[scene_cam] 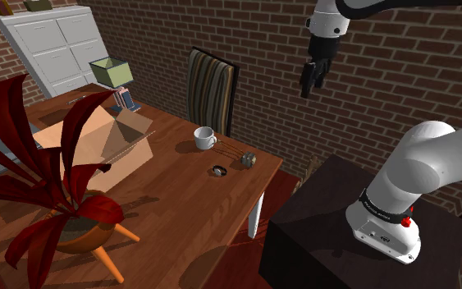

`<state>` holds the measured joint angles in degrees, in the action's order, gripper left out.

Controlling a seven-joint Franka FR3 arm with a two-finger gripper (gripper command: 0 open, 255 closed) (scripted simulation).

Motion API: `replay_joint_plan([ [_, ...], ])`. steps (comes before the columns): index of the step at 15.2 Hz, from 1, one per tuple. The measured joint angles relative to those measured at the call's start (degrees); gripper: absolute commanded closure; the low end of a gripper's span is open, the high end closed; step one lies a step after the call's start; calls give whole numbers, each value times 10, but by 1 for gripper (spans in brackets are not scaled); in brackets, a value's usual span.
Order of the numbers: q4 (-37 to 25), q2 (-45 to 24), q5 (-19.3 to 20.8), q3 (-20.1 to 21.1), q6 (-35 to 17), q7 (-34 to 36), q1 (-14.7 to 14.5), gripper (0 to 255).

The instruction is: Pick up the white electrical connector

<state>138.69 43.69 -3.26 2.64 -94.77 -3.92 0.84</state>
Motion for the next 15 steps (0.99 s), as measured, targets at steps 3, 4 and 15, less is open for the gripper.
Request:
replay_joint_plan([
  [3,10,-15,0,1,-25,-1,0,0],
  [4,20,-26,-1,3,-47,-2,-1,0],
  [15,46,-210,-4,18,-270,-9,-4,0],
])
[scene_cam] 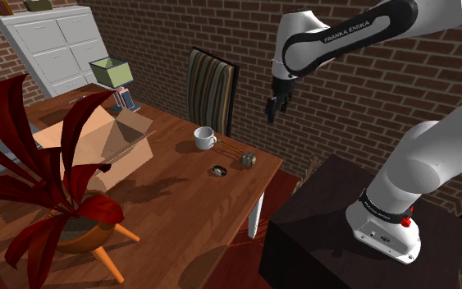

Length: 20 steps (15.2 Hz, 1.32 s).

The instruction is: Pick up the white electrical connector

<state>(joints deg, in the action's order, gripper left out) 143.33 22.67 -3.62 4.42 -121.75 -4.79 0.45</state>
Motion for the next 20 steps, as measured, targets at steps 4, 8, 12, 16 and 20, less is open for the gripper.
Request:
replay_joint_plan([
  [4,-20,-98,5,3,-82,-3,2,0],
  [8,-41,-183,11,7,-152,-2,1,0],
  [12,-78,-271,22,9,-205,3,-1,0],
  [16,-134,-363,35,8,-246,8,-4,0],
  [20,-198,-457,48,4,-280,14,-11,0],
])
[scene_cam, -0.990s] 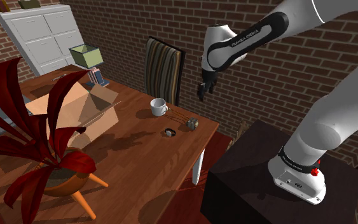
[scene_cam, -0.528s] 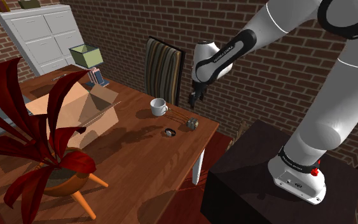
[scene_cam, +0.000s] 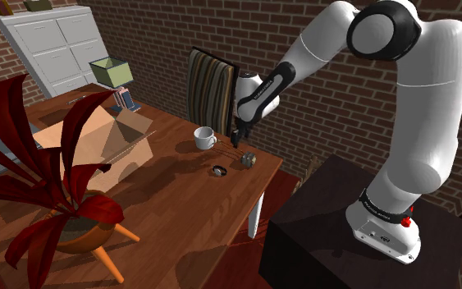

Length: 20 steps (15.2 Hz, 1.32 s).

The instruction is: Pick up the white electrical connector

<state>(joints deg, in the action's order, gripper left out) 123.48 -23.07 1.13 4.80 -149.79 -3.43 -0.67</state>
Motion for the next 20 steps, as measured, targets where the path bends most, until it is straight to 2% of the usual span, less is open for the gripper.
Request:
replay_joint_plan([
  [3,-37,-49,6,-2,-14,5,-7,0],
  [10,-53,-102,11,-7,-51,7,-10,0],
  [11,-55,-105,11,-7,-52,7,-10,255],
  [20,-57,-108,11,-7,-53,6,-10,255],
])
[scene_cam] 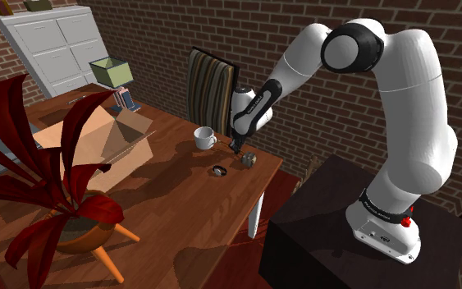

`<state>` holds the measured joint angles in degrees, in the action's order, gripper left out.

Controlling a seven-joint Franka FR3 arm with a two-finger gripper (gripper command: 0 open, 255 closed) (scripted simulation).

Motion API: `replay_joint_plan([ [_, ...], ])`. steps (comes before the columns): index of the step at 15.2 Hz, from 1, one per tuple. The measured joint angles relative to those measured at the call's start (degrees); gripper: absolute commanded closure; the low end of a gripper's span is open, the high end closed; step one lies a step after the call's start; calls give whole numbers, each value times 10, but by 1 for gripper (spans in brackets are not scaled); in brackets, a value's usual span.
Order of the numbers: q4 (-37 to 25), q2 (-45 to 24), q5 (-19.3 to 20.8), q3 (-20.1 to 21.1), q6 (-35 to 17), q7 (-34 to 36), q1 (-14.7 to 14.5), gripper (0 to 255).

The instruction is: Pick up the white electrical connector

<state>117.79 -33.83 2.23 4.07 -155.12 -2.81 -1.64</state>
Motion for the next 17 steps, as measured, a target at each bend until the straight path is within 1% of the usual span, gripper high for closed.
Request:
replay_joint_plan([
  [6,6,26,-2,2,20,0,1,255],
  [17,15,96,-9,8,80,-4,6,255],
])
